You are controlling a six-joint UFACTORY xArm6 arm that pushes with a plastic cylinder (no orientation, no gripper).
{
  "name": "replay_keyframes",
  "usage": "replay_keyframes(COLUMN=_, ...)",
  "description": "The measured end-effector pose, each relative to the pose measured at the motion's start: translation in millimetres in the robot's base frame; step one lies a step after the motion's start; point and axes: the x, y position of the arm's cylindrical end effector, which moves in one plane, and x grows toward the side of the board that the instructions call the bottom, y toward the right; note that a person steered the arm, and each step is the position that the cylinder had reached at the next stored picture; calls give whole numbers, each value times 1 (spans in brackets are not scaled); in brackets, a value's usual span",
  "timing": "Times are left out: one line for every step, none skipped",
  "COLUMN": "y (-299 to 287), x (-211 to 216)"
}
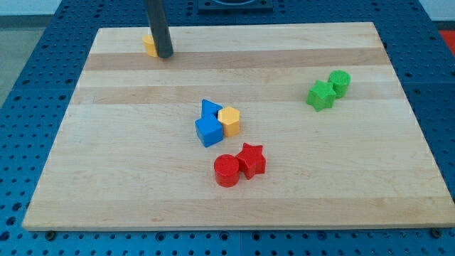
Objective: Place your arm above the green circle
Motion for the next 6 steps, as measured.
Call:
replay_keyframes(y=-13, x=-1)
replay_keyframes(y=-23, x=-8)
replay_keyframes(y=-37, x=-21)
replay_keyframes(y=-42, x=-23)
replay_keyframes(y=-2, x=0)
replay_keyframes(y=76, x=11)
